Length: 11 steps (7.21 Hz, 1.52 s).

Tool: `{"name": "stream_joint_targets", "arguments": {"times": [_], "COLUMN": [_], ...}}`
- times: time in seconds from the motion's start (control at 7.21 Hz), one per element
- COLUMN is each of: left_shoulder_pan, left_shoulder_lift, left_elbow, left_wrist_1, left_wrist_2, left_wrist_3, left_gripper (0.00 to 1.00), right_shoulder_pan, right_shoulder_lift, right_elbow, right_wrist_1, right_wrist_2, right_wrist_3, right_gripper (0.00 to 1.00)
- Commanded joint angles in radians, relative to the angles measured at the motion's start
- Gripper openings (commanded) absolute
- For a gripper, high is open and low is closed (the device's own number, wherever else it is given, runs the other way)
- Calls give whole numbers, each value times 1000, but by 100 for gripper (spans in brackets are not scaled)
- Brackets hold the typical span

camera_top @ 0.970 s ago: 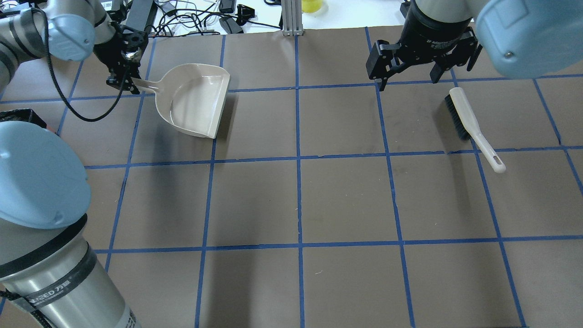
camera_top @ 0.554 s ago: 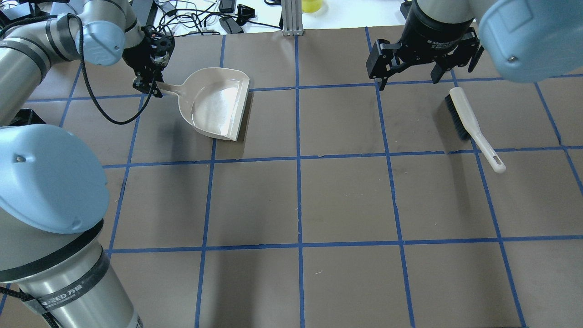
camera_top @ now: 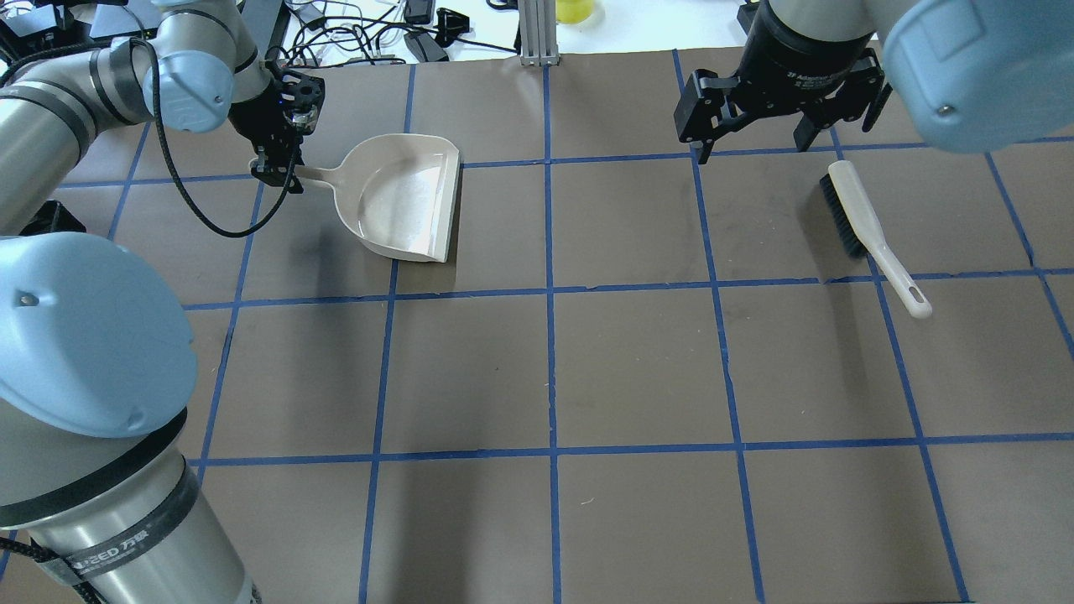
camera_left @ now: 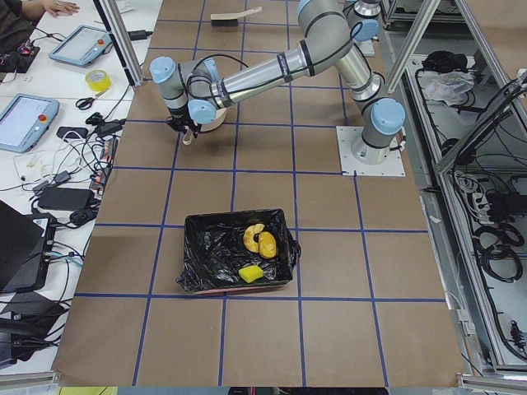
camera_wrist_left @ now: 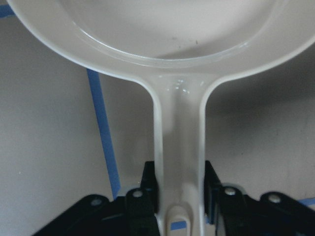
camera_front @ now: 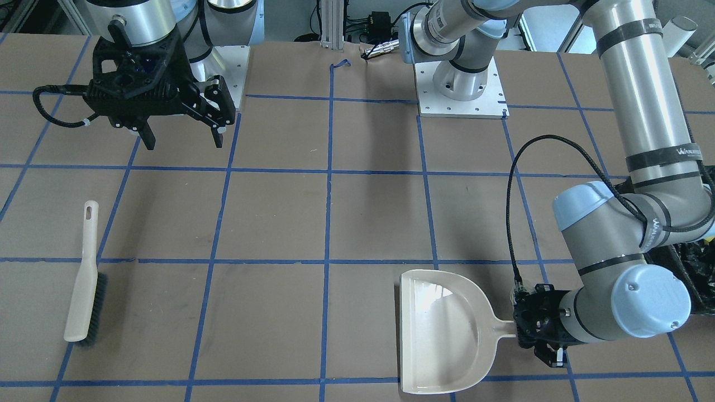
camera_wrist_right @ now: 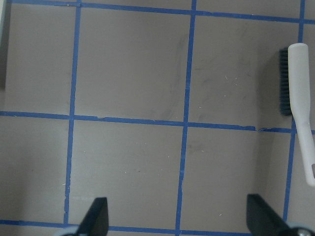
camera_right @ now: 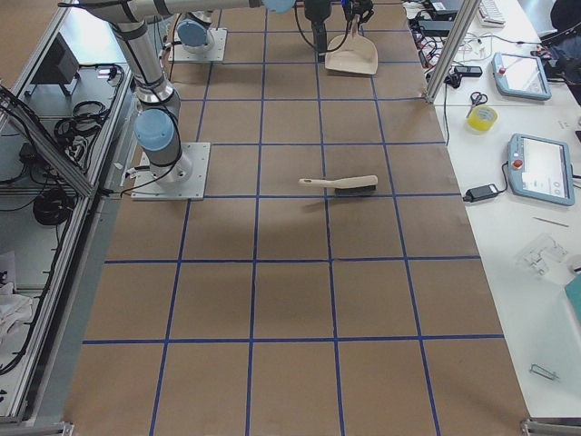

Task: Sweep and dump trash into bin
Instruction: 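Lower the dustpan onto the table and open the left gripper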

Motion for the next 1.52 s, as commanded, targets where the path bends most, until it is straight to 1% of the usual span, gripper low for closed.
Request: {"name": "stream_joint_targets", "arguments": {"times": [0.0, 0.28, 0.55, 0.83, 0.97, 1.11, 1.25, 1.39], "left_shoulder_pan": [2, 10, 19, 18, 19, 19, 27, 36], "left_shoulder_lift": [8, 14, 25, 40, 42, 40, 36, 33], "left_elbow": [-12, -14, -32, -67, -69, -69, -62, -63], "left_wrist_1": [0, -4, -3, 0, 2, 23, 35, 35], "left_wrist_2": [6, 12, 7, 7, 7, 6, 4, 0], "left_wrist_3": [-26, -3, 63, 65, 62, 62, 59, 57], "left_gripper": [0, 0, 0, 0, 0, 12, 19, 43], "right_shoulder_pan": [-1, -1, -2, -2, -7, -10, -26, -52], "right_shoulder_lift": [1, 0, -5, -5, 0, 3, 1, -3], "right_elbow": [0, 0, 0, 0, 3, 3, 3, 1], "right_wrist_1": [-2, 1, 4, 7, 10, 22, 56, 56], "right_wrist_2": [1, -1, -1, -1, -3, -4, -7, -1], "right_wrist_3": [1, 1, 3, 3, 1, 0, 0, 0], "right_gripper": [100, 100, 100, 100, 100, 100, 100, 100]}}
